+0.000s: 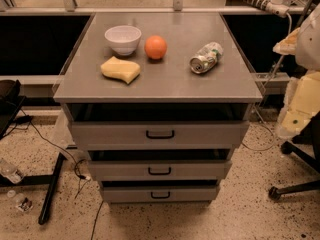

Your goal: Open bottom drawer

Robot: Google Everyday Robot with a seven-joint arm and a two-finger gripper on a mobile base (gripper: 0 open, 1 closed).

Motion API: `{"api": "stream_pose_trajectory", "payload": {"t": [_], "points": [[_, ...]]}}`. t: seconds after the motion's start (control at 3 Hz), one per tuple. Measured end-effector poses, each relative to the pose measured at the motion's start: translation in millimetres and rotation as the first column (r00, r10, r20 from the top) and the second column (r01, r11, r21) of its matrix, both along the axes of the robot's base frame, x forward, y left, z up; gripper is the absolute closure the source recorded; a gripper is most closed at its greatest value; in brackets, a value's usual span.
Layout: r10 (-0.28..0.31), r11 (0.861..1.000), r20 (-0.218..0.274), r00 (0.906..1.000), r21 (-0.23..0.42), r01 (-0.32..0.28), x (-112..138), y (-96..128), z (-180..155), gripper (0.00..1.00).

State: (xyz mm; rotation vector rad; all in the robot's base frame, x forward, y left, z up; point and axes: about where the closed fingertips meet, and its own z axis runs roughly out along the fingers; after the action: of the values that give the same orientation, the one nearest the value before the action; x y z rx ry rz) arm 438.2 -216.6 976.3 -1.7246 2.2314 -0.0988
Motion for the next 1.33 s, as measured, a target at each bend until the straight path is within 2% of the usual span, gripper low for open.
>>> {"api": "stream_pose_trajectory", "payload": {"t": [0.33, 0.67, 1.0, 1.33], "points": [[0.001, 1.0, 0.004, 1.0, 0.0, -0.001, 0.2, 0.2, 0.6, 0.0], [0.045, 0.999, 0.017, 0.9988, 0.008, -0.046, 5.3, 7.4, -22.3, 0.0], [0.143, 0.99, 0.026, 0.9893, -0.013, -0.143, 5.2, 19.0, -75.8, 0.0], [0.234, 0.972, 0.031, 0.9718, 0.005, -0.234, -1.3, 27.4, -141.0, 0.0]]}}
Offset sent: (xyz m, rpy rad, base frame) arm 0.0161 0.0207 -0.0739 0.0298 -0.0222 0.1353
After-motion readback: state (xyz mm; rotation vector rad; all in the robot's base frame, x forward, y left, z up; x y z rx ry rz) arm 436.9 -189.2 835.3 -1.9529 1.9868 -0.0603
